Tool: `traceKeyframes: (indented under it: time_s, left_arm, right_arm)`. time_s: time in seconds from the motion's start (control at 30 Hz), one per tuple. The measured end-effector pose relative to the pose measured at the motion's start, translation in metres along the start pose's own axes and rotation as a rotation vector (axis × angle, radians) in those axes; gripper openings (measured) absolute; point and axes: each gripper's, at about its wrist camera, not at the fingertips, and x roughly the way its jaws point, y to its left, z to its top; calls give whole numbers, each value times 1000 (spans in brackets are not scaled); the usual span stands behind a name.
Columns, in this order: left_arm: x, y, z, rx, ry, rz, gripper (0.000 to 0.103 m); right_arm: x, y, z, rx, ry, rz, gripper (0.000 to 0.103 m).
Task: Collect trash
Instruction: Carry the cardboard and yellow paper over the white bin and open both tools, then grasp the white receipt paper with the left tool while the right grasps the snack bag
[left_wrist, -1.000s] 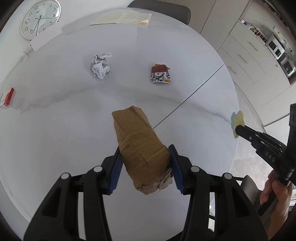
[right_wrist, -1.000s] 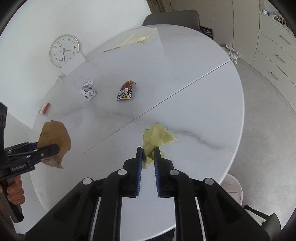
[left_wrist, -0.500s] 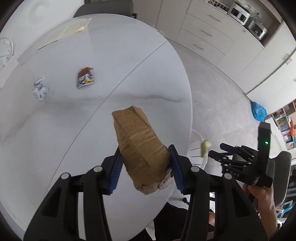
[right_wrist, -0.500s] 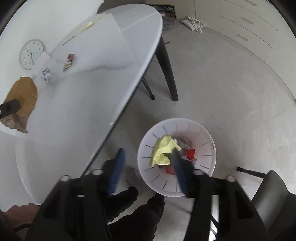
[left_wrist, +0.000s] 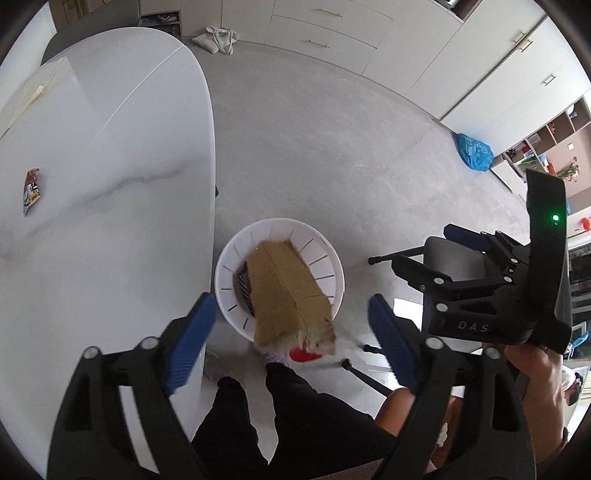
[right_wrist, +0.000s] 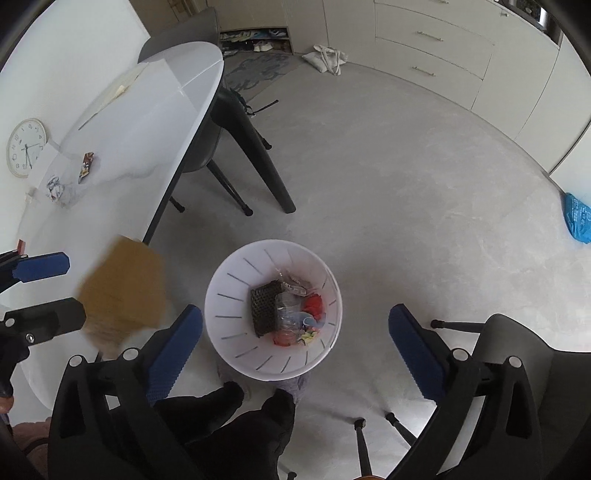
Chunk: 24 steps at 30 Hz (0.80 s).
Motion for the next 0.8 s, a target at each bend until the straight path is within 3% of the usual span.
traceKeyframes:
  time_s: [0.3, 0.8]
  left_arm:
    - [-8, -2, 9, -47, -42, 7, 95]
    - [-30, 60, 9, -162, -80, 47, 95]
  right_arm:
    - [-9, -6, 6, 6, -19, 28, 100]
    - [-7, 54, 33, -76, -29, 59, 100]
